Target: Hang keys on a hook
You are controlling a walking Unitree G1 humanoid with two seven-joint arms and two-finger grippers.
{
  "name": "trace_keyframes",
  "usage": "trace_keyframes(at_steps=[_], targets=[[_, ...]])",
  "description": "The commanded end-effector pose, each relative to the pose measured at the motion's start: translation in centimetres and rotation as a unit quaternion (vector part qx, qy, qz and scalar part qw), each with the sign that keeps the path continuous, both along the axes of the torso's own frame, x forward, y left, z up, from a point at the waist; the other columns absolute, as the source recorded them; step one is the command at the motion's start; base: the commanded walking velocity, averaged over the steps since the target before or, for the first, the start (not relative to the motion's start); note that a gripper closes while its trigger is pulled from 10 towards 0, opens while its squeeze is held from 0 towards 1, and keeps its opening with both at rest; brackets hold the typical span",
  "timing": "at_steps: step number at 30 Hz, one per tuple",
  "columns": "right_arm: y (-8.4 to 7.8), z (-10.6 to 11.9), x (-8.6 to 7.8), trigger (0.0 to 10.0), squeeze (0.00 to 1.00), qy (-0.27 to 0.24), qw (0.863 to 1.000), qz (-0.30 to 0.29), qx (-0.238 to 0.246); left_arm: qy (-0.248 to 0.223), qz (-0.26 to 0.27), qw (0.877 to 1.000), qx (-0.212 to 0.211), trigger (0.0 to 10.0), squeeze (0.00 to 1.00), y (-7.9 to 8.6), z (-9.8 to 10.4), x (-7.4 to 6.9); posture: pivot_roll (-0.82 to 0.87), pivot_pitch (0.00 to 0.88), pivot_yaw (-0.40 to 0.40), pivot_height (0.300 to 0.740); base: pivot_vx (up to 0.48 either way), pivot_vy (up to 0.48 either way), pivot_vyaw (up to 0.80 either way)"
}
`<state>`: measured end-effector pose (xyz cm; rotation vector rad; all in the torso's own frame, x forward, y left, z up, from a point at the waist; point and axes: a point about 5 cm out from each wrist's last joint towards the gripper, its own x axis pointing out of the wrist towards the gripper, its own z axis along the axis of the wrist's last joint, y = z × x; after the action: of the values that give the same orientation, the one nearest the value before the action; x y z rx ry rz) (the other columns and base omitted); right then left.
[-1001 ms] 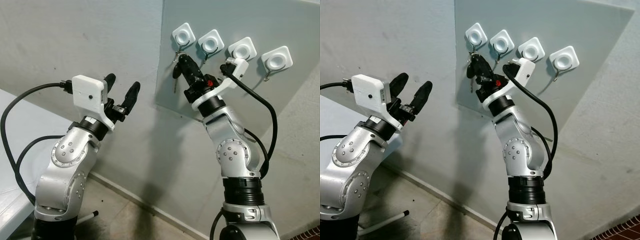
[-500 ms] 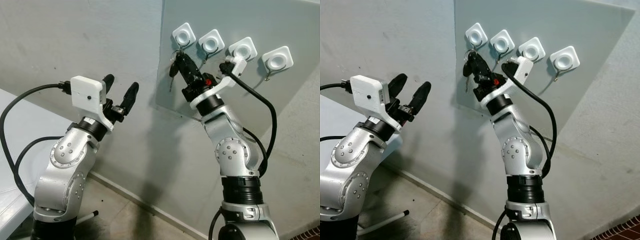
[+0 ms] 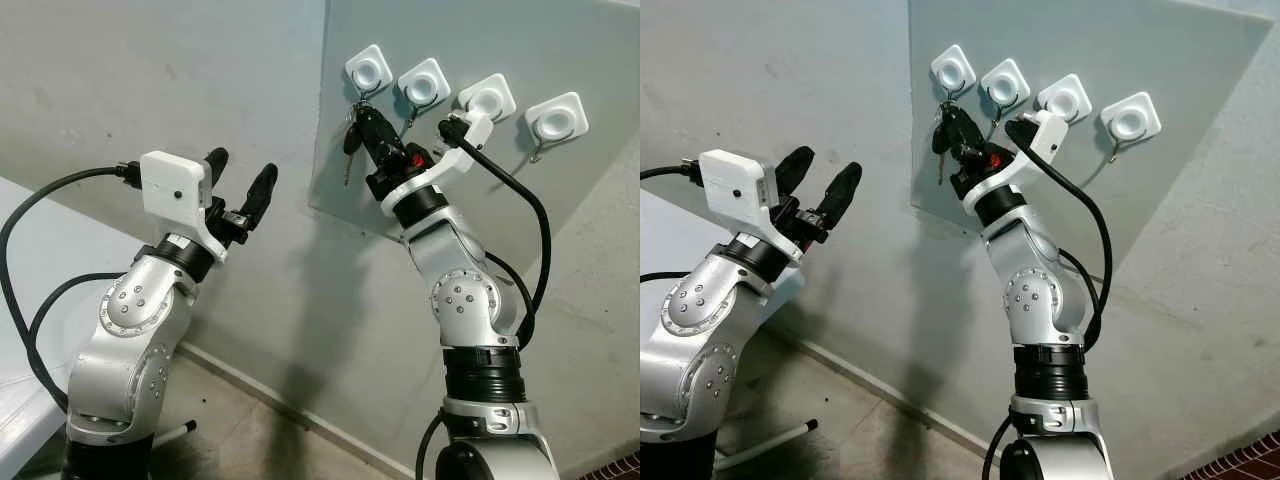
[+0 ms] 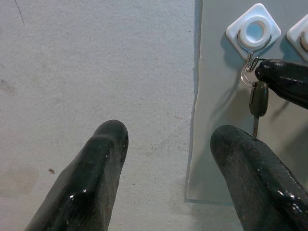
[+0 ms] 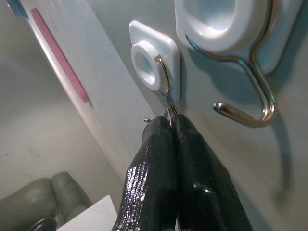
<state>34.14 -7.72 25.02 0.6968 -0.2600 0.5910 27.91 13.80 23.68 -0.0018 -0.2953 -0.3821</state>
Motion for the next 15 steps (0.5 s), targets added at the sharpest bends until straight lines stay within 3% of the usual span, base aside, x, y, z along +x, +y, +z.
trace_keyframes(at_steps=[1, 3, 4, 15], targets=[[0.1, 0.0, 0.1, 10.0, 0.00, 0.004, 1.000, -0.004, -0.013, -0.006, -0.001, 1.000, -0.004, 10.0, 0.00, 0.0, 0.4, -0.2, -0.05, 0.010, -0.072, 0.728, 0.000, 0.000, 0.00], [0.1, 0.0, 0.1, 10.0, 0.00, 0.004, 1.000, -0.004, -0.013, -0.006, -0.001, 1.000, -0.004, 10.0, 0.00, 0.0, 0.4, -0.2, -0.05, 0.010, -0.072, 0.728, 0.000, 0.000, 0.00], [0.1, -0.1, 0.0, 10.0, 1.00, 0.000, 1.000, -0.001, -0.016, -0.005, 0.000, 1.000, -0.003, 10.0, 0.00, 0.0, 0.4, -0.2, -0.05, 0.007, -0.072, 0.728, 0.000, 0.000, 0.00], [-0.2, -2.0, -0.7, 10.0, 1.00, -0.013, 0.998, -0.004, -0.058, 0.006, 0.022, 1.000, 0.006, 10.0, 0.00, 0.3, -0.5, -0.2, -0.04, 0.000, -0.070, 0.728, 0.000, 0.000, 0.00]])
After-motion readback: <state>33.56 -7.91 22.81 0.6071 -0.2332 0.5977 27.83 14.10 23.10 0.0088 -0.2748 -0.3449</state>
